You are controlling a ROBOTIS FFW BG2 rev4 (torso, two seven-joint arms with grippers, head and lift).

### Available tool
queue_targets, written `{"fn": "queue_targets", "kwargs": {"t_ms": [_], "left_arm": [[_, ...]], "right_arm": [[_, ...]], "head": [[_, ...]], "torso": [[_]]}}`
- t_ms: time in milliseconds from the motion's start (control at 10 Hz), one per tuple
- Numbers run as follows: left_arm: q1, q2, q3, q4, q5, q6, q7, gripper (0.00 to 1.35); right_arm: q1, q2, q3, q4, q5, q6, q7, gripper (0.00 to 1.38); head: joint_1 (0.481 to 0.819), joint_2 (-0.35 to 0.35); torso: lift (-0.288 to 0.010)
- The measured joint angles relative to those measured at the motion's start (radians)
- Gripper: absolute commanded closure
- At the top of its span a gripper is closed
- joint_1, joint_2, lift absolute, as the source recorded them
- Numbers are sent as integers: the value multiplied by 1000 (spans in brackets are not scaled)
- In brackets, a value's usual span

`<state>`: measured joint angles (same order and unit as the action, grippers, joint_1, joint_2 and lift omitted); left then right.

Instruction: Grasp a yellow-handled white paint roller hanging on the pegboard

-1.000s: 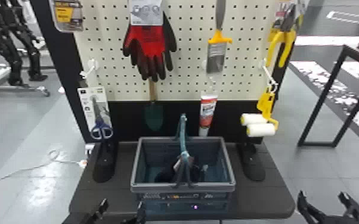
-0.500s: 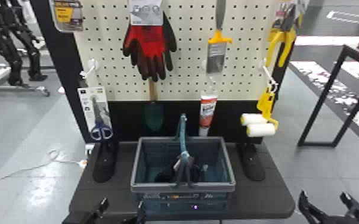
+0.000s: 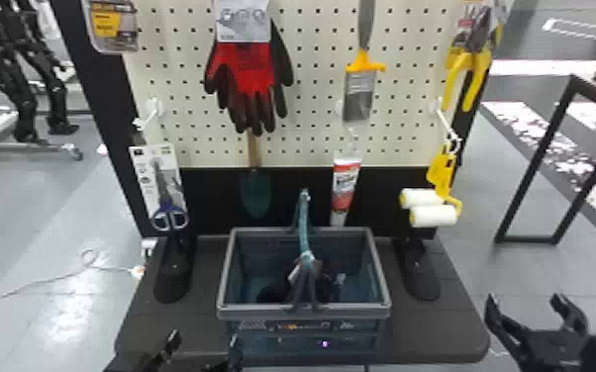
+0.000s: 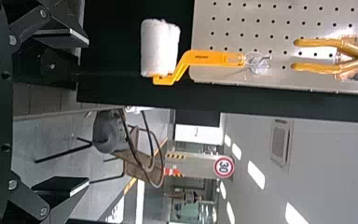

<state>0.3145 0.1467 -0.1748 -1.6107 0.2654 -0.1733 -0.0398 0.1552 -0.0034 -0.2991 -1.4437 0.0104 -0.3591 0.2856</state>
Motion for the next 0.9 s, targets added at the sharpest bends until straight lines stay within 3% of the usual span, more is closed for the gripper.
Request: {"fn": "queue_targets", "kwargs": {"t_ms": [400,600,900], "left_arm": [[-3,-4,-4,3,6,5,0,145],[-13,6,-13,3,5,11,-1,147],[-28,5,-26,9,7,23,-6,147]], "right_arm": [[-167,-58,0,86,-32,87,209,216],[-246,-69,0,138,-29,117,264,217],[-387,-110,1,265,-43,142,399,217]], "head": [[549,0],[549,0],[549,0]], "torso": [[-100],[-100],[-100]]}}
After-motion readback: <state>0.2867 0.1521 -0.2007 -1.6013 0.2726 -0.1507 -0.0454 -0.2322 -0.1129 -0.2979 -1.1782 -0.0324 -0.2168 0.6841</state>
